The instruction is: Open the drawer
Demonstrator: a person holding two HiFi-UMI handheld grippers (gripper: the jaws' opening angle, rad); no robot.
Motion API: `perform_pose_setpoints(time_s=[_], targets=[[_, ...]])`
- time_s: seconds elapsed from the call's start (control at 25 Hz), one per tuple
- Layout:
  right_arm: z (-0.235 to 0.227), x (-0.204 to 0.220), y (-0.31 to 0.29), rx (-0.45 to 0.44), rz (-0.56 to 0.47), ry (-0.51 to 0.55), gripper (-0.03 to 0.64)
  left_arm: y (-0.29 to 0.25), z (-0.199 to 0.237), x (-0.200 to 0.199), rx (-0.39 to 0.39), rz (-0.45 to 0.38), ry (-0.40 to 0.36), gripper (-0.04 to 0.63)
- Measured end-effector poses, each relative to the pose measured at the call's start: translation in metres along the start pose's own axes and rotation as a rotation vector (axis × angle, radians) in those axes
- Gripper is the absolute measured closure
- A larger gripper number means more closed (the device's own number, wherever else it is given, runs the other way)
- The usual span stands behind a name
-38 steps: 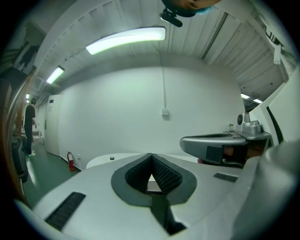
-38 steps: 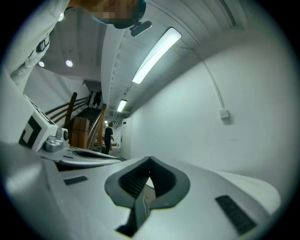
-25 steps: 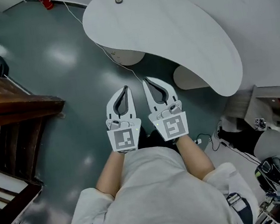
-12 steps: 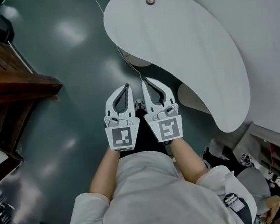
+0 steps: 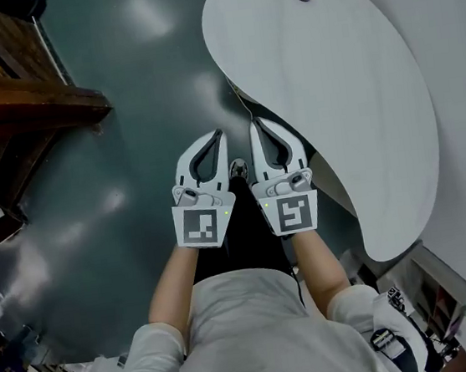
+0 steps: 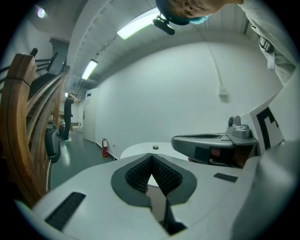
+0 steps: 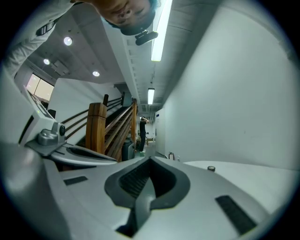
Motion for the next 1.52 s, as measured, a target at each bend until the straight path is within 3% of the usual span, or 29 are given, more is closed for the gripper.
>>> perform_pose_setpoints(time_s=[0.32,0.52,0.88,1.16,1.52], targets=[[0.002,0.053,-0.021,-0.019,0.044,0.009,0.606,-0.025,0.022,0.066,-0.017,0.060,0.043,0.600],[0.017,0.081,-0.027,-0.015,0.036,0.016,0.605,-0.024,0.042,0.098,-0.003,0.042,0.033,0.600],[0.028,0.142,-0.023,0.038,0.059,0.001,0.606,-0.064,0.057,0.177,0.095,0.018,0.043,0.600],[0.013,0.189,-0.018,0.086,0.110,-0.035,0.606,-0.126,0.068,0.249,0.159,0.055,0.204,0.600],[0.008,0.213,-0.031,0.057,0.163,-0.040,0.606,-0.176,0.082,0.281,0.185,0.076,0.329,0.600]])
Point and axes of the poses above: the fingertips, and each gripper's own axes: y backward along the fingers, z to its left, x out of its underside, the point moved 6 cm from there along y, backward along the fingers, and after that the axes turned 6 degrees about x, right-handed, at the moved point
